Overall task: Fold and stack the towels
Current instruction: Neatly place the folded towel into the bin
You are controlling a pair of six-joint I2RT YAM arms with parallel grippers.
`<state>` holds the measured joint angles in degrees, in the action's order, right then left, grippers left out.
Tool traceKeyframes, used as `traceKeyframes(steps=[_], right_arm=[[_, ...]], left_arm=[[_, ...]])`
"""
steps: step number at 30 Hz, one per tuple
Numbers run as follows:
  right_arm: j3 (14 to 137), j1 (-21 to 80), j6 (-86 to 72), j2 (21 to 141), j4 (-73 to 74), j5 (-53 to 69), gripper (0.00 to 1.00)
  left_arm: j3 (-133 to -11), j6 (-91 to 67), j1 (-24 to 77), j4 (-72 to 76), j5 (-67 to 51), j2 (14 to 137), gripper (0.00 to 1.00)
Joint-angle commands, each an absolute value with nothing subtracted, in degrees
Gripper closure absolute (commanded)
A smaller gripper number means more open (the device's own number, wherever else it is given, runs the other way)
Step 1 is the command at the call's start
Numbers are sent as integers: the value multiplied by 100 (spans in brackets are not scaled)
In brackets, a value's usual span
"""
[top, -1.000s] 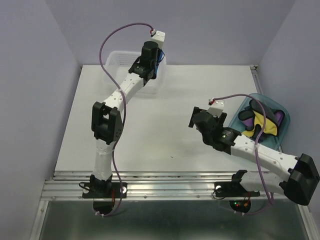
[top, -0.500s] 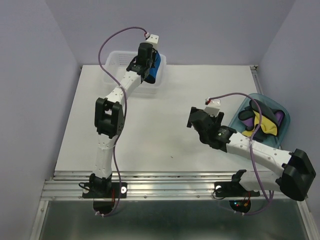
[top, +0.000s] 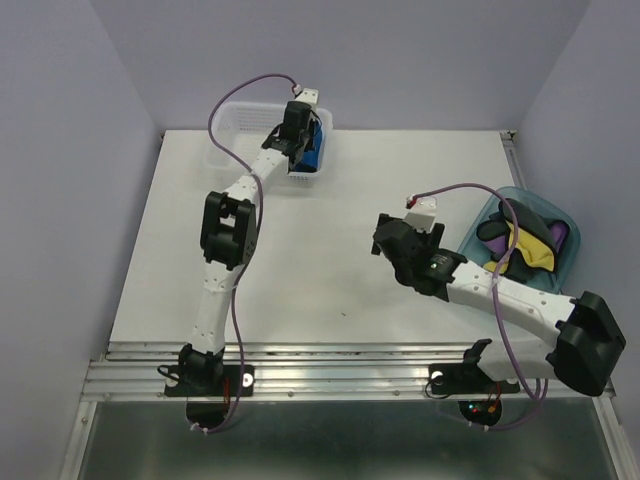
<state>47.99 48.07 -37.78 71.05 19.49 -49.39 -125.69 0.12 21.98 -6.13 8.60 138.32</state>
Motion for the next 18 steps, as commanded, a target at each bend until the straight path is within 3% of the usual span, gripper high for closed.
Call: traceKeyframes(steps=[1,11,18], right_arm=[[5177,4816,-3867,7216,1951,-5273,0],[5388,4816,-3902,7523,2022,-5256,0],[5458,4816,-3876,7594,2039,-5256,0]], left_arm=[[-13034,-298,2048,-571,818,13746,100],[-13218,-703,1617,-817,396,14062,100],[-13271,-923,1345,-984,123,14168,77]])
